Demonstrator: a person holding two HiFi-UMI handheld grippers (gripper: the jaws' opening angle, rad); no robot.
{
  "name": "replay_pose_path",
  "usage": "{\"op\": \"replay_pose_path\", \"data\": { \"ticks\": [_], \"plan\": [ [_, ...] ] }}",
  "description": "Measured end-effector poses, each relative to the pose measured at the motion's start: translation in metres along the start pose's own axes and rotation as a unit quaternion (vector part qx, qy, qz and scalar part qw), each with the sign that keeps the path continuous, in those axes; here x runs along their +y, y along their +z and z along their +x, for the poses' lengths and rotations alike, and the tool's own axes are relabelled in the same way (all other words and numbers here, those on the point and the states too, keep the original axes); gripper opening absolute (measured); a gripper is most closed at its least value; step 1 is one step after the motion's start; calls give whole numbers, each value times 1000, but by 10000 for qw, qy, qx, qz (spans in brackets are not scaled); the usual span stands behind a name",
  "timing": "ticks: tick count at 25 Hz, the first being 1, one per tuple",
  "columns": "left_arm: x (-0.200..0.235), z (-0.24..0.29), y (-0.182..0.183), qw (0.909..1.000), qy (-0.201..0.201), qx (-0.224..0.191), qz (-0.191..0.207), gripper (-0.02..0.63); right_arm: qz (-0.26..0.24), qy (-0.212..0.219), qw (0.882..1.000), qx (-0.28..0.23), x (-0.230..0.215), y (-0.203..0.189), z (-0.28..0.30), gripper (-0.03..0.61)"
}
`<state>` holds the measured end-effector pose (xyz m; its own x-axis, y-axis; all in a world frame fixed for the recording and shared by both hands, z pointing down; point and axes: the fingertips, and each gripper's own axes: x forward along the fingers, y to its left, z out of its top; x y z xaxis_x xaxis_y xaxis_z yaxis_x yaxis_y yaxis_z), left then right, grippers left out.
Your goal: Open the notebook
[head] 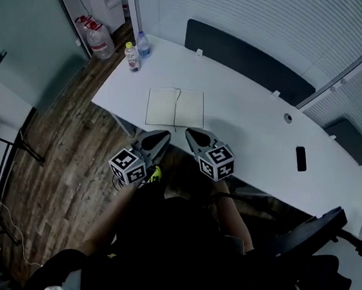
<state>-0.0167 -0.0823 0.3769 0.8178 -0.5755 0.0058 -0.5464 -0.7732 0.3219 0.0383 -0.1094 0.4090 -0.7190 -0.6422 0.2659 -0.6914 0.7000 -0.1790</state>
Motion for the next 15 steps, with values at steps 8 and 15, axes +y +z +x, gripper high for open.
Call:
{"op": "replay_pose_path", "data": {
  "ticks": [8,15],
  "plan": [
    [-48,-28,-18,9998,162,-105,61,28,-94,226,9997,-38,41,-19,-40,15],
    [-100,-60,-34,9994,253,-234,64,28,-201,445,9988,50,88,-41,-81,15]
  ]
}}
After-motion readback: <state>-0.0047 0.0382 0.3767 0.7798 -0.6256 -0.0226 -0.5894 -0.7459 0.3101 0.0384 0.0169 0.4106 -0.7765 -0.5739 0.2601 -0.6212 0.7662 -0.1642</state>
